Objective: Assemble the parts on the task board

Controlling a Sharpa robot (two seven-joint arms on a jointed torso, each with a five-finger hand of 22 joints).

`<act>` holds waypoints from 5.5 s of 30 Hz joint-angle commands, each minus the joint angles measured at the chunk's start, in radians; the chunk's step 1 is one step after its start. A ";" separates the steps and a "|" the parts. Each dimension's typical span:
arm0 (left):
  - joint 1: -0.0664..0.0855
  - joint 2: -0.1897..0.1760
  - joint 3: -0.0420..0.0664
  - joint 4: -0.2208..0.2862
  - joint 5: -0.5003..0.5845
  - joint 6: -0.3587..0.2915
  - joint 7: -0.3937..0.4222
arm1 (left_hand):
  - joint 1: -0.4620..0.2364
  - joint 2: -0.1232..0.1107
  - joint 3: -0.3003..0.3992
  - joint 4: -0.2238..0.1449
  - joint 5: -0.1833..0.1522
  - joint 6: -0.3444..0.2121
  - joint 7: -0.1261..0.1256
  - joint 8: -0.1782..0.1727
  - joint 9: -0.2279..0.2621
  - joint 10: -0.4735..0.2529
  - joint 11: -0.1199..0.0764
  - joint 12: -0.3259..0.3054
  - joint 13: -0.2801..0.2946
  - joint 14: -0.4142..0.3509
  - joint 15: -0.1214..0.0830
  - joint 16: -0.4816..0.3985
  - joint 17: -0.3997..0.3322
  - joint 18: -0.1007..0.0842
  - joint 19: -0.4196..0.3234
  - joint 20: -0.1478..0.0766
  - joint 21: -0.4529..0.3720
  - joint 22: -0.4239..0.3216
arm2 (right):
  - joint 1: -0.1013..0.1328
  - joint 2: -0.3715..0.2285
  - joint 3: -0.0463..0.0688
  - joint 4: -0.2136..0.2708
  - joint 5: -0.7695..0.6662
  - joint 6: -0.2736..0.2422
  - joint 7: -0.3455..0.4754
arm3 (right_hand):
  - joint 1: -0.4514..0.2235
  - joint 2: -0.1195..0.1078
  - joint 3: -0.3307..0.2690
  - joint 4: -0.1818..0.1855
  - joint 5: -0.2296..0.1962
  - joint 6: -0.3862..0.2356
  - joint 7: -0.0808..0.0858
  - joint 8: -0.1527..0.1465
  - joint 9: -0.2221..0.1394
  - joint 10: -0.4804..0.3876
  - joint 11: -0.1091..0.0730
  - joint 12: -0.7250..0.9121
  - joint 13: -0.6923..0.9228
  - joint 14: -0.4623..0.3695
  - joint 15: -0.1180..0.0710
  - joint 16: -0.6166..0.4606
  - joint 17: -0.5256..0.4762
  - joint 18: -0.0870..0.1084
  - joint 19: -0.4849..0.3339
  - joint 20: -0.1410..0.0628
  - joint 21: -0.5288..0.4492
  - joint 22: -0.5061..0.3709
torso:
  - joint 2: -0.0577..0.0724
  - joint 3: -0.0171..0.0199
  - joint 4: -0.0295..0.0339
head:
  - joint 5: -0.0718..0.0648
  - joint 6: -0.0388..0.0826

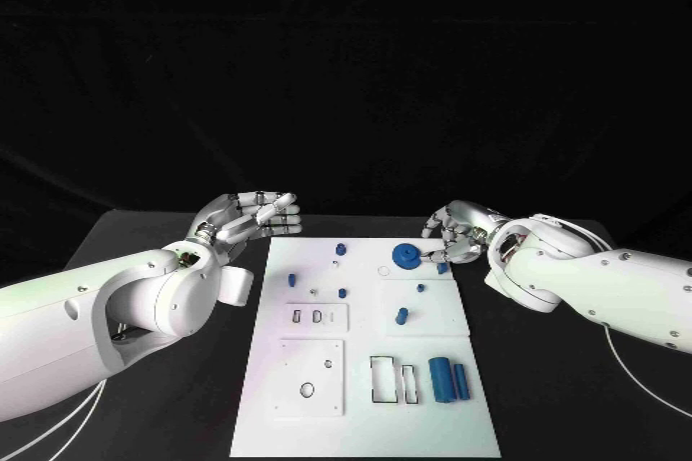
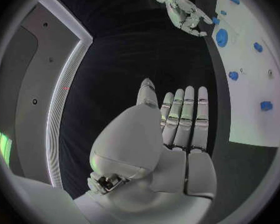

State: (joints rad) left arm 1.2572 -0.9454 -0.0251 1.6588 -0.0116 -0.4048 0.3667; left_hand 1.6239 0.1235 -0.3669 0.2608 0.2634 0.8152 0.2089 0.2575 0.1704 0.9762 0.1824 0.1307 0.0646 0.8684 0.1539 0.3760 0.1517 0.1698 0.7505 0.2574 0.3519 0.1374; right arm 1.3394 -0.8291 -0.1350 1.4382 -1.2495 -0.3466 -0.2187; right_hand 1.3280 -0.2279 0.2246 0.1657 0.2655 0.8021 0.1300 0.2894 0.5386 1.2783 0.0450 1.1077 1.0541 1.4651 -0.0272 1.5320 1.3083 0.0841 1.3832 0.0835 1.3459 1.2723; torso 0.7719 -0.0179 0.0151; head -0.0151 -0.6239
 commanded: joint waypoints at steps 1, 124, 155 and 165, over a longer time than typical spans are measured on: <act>0.001 0.003 0.001 0.000 0.001 0.021 0.006 | 0.003 0.004 -0.008 -0.001 -0.004 -0.005 0.016 -0.004 0.002 0.001 0.008 -0.006 0.001 -0.009 0.001 -0.004 0.002 0.010 0.003 0.005 -0.001 -0.002 | -0.001 0.017 0.000 -0.016 0.020 0.057 0.002 | 0.016 0.000 -0.010 0.016 0.007 -0.009 0.001 0.006 0.001 0.034 0.002 0.078 0.077 0.091 0.005 0.015 0.188 -0.012 0.014 0.002 0.012 0.017 | 0.002 -0.0020 0.0033 | 0.001 -0.003; 0.001 0.021 0.001 -0.009 0.001 0.029 0.000 | 0.006 0.015 -0.018 0.001 -0.003 -0.004 0.016 -0.003 0.003 0.005 0.008 -0.014 0.002 -0.007 0.002 -0.011 0.005 0.011 0.004 0.006 -0.003 -0.005 | -0.075 0.383 -0.013 -0.148 -0.353 -0.128 -0.068 | 0.011 -0.032 0.274 0.030 -0.072 0.072 0.000 -0.026 -0.040 0.168 0.001 0.324 0.336 0.101 0.004 0.033 0.240 -0.027 0.050 -0.002 0.053 0.098 | 0.009 0.0017 0.0069 | 0.028 -0.028; 0.001 0.018 0.001 -0.010 0.001 0.030 -0.004 | 0.004 0.016 -0.023 0.003 -0.003 -0.006 0.017 -0.004 0.003 0.005 0.008 -0.017 0.002 -0.007 0.002 -0.013 0.005 0.011 0.004 0.006 -0.003 -0.006 | -0.075 0.354 -0.014 -0.134 -0.263 -0.034 -0.059 | -0.154 0.049 0.106 0.125 0.035 0.052 0.009 -0.054 -0.100 0.166 0.013 0.324 0.334 0.105 0.018 0.038 0.260 -0.026 0.054 0.016 0.047 0.108 | 0.009 0.0018 0.0066 | 0.029 -0.029; 0.001 0.017 0.001 -0.015 0.001 0.030 -0.004 | 0.002 0.017 -0.025 0.004 -0.002 -0.006 0.017 -0.005 0.003 0.004 0.009 -0.018 0.002 -0.007 0.002 -0.014 0.006 0.011 0.004 0.006 -0.003 -0.007 | -0.075 0.331 -0.015 -0.130 -0.256 -0.026 -0.075 | -0.154 0.048 0.107 0.124 0.036 0.052 0.009 -0.054 -0.100 0.165 0.013 0.323 0.333 0.105 0.018 0.038 0.258 -0.026 0.053 0.016 0.046 0.107 | 0.007 0.0029 0.0052 | 0.028 -0.027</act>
State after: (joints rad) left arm 1.2572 -0.9293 -0.0250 1.6430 -0.0113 -0.3915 0.3580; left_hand 1.6249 0.1327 -0.3877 0.2649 0.2635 0.8152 0.2089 0.2575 0.1718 0.9796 0.1859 0.1161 0.0646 0.8684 0.1538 0.3675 0.1559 0.1698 0.7505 0.2575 0.3515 0.1314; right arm 1.2673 -0.4940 -0.1472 1.3073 -1.5101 -0.4029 -0.2762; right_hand 1.1857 -0.1803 0.3277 0.2897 0.2943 0.8485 0.1375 0.2321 0.4399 1.4363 0.0589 1.4280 1.3081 1.4666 -0.0107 1.5668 1.3081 0.0690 1.4305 0.1004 1.3920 1.3074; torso 0.7806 -0.0158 0.0196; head 0.0138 -0.6518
